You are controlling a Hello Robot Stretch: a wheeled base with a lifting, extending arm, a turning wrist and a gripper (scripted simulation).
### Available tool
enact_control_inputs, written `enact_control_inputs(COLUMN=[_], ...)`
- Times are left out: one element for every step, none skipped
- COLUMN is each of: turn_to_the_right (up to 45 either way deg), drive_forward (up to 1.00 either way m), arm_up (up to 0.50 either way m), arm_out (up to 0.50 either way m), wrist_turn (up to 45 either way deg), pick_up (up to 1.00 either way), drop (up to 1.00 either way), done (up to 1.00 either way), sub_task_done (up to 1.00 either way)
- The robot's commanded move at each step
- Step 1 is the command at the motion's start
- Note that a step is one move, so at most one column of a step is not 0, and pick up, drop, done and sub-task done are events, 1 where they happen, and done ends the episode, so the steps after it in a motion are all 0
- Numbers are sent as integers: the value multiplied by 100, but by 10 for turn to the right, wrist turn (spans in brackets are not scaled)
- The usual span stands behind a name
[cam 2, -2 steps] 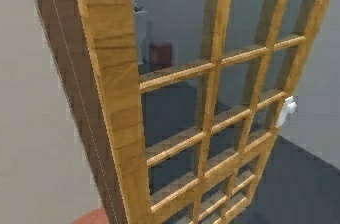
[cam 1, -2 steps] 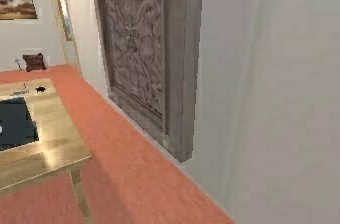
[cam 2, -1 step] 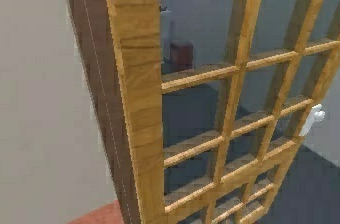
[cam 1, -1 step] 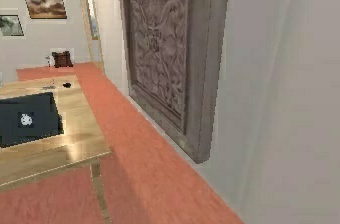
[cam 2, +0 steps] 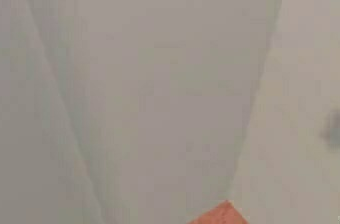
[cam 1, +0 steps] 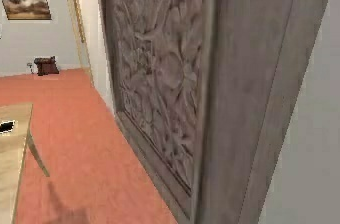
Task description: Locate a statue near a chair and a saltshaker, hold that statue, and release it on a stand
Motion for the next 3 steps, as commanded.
enact_control_inputs(turn_to_the_right=[-270,0,0], drive_forward=[0,5,100], arm_up=[0,0,0], arm_out=[0,0,0], wrist_turn=[0,0,0], pick_up=[0,0,0], drop=[0,0,0], done=[0,0,0], sub_task_done=[0,0,0])
